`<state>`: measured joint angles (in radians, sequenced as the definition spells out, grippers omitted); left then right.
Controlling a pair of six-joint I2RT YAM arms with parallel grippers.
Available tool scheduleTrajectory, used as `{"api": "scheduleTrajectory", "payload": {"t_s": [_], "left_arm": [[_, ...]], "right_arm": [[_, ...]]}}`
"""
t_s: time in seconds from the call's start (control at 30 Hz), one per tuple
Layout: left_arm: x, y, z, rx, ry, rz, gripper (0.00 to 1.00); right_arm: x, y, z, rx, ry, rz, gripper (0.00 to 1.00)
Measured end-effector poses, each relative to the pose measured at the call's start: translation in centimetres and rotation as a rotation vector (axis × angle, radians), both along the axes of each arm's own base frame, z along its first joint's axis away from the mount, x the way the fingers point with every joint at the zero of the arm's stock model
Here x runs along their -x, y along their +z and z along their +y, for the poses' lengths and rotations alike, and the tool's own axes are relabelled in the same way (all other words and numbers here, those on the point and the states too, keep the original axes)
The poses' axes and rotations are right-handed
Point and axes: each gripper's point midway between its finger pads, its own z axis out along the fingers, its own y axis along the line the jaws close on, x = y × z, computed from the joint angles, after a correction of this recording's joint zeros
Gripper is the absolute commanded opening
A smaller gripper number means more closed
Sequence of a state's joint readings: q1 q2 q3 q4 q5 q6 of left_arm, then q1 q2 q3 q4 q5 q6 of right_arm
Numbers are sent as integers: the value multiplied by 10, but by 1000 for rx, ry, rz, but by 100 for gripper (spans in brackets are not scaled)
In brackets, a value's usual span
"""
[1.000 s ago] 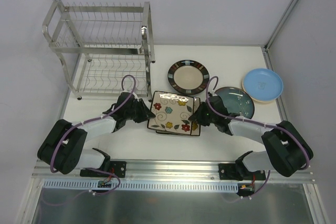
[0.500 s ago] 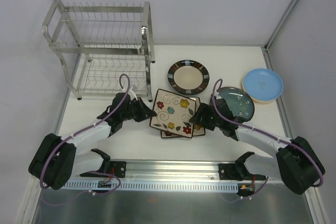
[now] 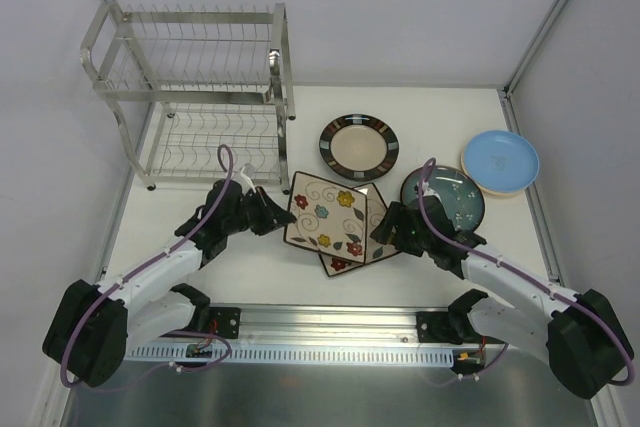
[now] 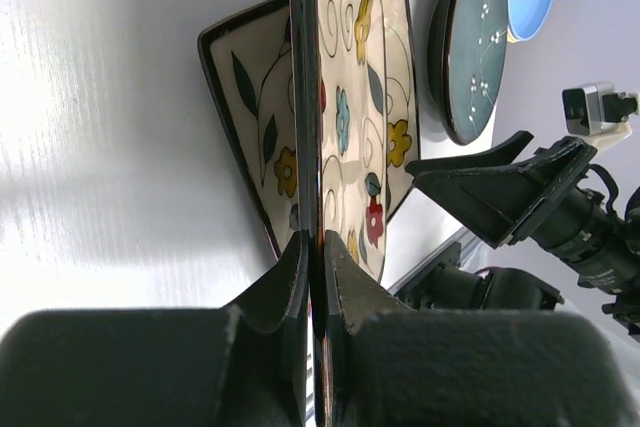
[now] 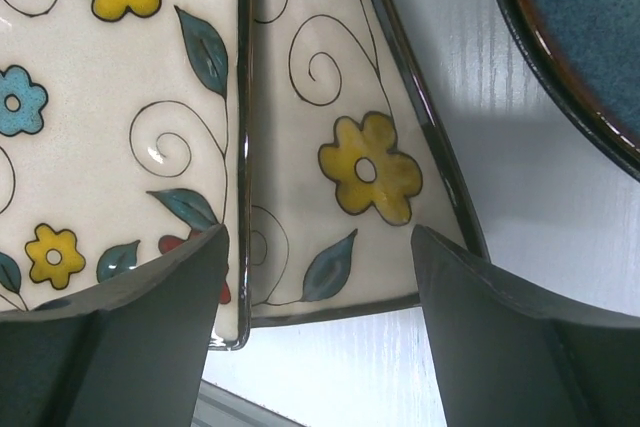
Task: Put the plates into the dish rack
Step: Grab a plate with the left arm, then pass the plate from the left arm to the right
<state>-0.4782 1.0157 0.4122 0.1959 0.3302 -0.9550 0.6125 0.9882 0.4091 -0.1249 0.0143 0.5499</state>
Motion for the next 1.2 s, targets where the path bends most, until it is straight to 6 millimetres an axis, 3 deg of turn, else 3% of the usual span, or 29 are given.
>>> {"api": "scheduleTrajectory", "payload": {"t_s": [0.47,0.77,1.2], "left_arm": [[-1,14,6,77,109,34,0],[6,5,7,112,128,76,0],[5,11,4,160,123,52,0]], "right_arm": [[-2,0,18,-90,-4,43,79],[-8,0,38,-167,18,58,79],[-17,3,59,-274,27,85,73]]}}
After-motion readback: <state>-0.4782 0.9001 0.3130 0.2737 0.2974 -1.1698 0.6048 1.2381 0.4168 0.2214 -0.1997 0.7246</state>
